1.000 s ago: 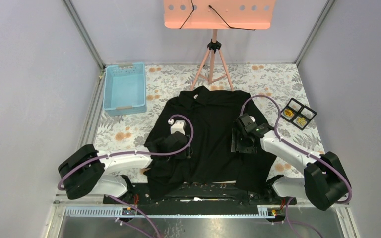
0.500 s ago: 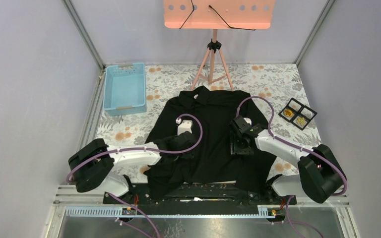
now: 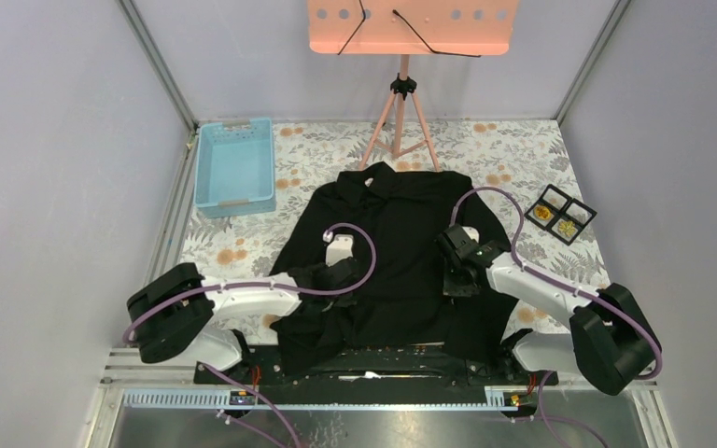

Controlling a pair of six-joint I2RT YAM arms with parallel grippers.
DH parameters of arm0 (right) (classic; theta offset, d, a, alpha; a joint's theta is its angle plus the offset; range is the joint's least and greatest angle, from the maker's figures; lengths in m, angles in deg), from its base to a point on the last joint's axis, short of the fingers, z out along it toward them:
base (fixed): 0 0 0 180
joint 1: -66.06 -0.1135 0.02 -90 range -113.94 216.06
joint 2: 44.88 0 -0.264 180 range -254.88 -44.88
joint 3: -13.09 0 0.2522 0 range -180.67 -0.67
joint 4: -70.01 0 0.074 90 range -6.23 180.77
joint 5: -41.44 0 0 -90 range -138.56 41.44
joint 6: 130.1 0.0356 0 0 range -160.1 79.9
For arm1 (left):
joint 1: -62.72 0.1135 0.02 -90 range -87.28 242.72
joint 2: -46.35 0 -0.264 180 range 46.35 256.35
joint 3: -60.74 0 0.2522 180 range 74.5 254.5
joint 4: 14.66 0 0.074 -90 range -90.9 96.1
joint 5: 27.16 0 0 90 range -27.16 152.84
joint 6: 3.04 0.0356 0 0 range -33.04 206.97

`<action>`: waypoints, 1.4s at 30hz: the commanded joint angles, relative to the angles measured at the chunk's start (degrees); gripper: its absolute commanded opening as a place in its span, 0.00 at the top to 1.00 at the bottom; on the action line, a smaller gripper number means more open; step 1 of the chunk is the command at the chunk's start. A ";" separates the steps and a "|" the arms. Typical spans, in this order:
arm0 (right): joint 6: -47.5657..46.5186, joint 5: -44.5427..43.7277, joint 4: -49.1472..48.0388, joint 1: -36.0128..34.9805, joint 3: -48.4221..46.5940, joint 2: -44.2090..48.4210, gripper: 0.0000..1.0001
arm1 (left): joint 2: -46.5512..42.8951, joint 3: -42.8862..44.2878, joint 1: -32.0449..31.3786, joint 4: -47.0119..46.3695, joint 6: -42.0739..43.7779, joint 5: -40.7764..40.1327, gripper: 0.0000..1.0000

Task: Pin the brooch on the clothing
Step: Flatten out the clothes at the center of the board.

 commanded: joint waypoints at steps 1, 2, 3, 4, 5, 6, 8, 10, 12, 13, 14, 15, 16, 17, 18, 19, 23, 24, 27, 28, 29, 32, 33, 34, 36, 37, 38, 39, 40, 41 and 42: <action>3.78 4.16 0.69 -0.46 3.38 3.58 1.00 | -4.33 -2.96 -1.12 1.11 -2.10 -1.42 1.00; 4.63 5.49 0.25 -0.50 4.50 4.47 1.00 | -5.45 -3.67 -1.32 1.08 -2.45 -1.41 1.00; 5.56 6.82 -0.24 -0.52 5.61 5.39 1.00 | -6.18 -4.19 -1.50 1.06 -2.73 -1.38 1.00; 6.32 7.69 -0.50 -0.48 6.63 6.41 1.00 | -6.83 -4.53 -1.60 1.06 -2.87 -1.40 1.00; 6.97 7.90 -0.40 -0.50 7.48 7.40 0.98 | -7.35 -4.83 -1.69 1.11 -2.90 -1.47 1.00; 7.44 7.44 0.02 -0.48 8.12 8.59 0.96 | -7.85 -4.99 -1.73 1.13 -2.91 -1.63 1.00; 7.96 4.94 1.58 -0.51 8.79 11.09 0.88 | -8.58 -5.15 -1.83 1.15 -2.84 -1.94 1.00; 8.33 3.35 2.52 -0.46 8.50 12.85 0.81 | -9.37 -4.95 -1.91 1.64 -2.82 -2.24 1.00; 8.47 -0.03 5.28 -0.47 6.75 14.29 0.76 | -10.37 -4.38 -2.19 2.90 -2.74 -2.71 1.00; 8.35 -1.17 7.05 -0.51 5.55 14.87 0.71 | -11.03 -3.97 -2.37 3.82 -2.65 -3.10 1.00; 7.97 -2.06 8.62 -0.52 4.26 15.46 0.65 | -11.87 -3.55 -2.62 4.86 -2.55 -3.48 1.00; 7.57 -2.72 9.86 -0.48 2.72 15.98 0.55 | -12.85 -3.16 -2.88 5.89 -2.43 -3.97 1.00; 7.37 -3.37 10.93 -0.51 1.42 16.50 0.49 | -13.78 -2.78 -3.07 6.90 -2.23 -4.40 1.00; 7.12 -3.79 11.44 -0.52 0.24 16.96 0.44 | -14.83 -2.39 -3.26 7.72 -2.00 -4.88 1.00; 6.35 -3.93 11.12 -0.51 -0.72 17.16 0.40 | -16.16 -2.00 -3.39 8.33 -1.56 -5.23 0.96; 5.48 -4.24 10.78 -0.48 -1.71 17.02 0.37 | -17.03 -1.74 -3.47 8.79 -1.24 -5.67 0.87; 1.64 -6.06 9.30 -0.52 -6.16 11.34 0.33 | -19.28 0.03 -3.50 9.07 0.64 -7.79 0.68; 0.85 -6.81 9.12 -0.51 -7.50 9.13 0.31 | -19.18 0.95 -3.50 9.11 1.37 -8.27 0.63; -1.01 -9.24 9.12 -0.48 -12.37 1.52 0.31 | -17.61 4.25 -3.42 9.07 3.33 -9.57 0.52; -1.59 -9.83 9.01 -0.50 -13.73 -0.85 0.31 | -16.78 5.53 -3.41 8.90 4.00 -9.82 0.51; -2.26 -10.18 8.80 -0.50 -14.85 -3.26 0.33 | -15.86 6.64 -3.34 8.45 4.75 -9.86 0.50; -3.63 -11.58 8.50 -0.31 -17.72 -8.79 0.36 | -12.47 9.54 -2.81 5.10 6.29 -8.42 0.51; -3.98 -11.67 8.48 -0.20 -18.25 -10.01 0.36 | -11.27 10.16 -2.27 3.68 6.58 -7.06 0.53; -4.20 -11.52 8.53 0.01 -18.56 -11.00 0.37 | -10.09 10.51 -1.60 2.02 6.73 -5.69 0.53; -4.38 -10.88 8.48 0.55 -18.44 -12.16 0.38 | -7.69 10.56 -0.28 -2.17 6.76 -3.13 0.54; -4.40 -10.37 8.49 0.88 -18.08 -12.45 0.38 | -5.76 9.97 0.28 -5.19 7.00 -2.40 0.54; -4.36 -9.94 8.14 1.12 -17.47 -12.52 0.38 | -3.92 9.44 1.01 -8.22 7.10 -1.63 0.54; -4.21 -9.52 7.90 1.33 -16.80 -12.50 0.38 | -1.73 9.49 2.05 -10.61 6.86 -0.50 0.55; -4.00 -8.98 7.61 1.47 -16.15 -12.39 0.39 | 0.37 10.09 2.98 -11.74 6.59 0.84 0.56; -3.86 -8.35 7.30 1.56 -15.48 -12.28 0.39 | 2.46 10.91 3.71 -12.02 6.57 1.46 0.57; -3.88 -7.56 6.84 1.67 -14.65 -12.32 0.38 | 4.00 11.56 4.11 -12.05 6.88 1.58 0.58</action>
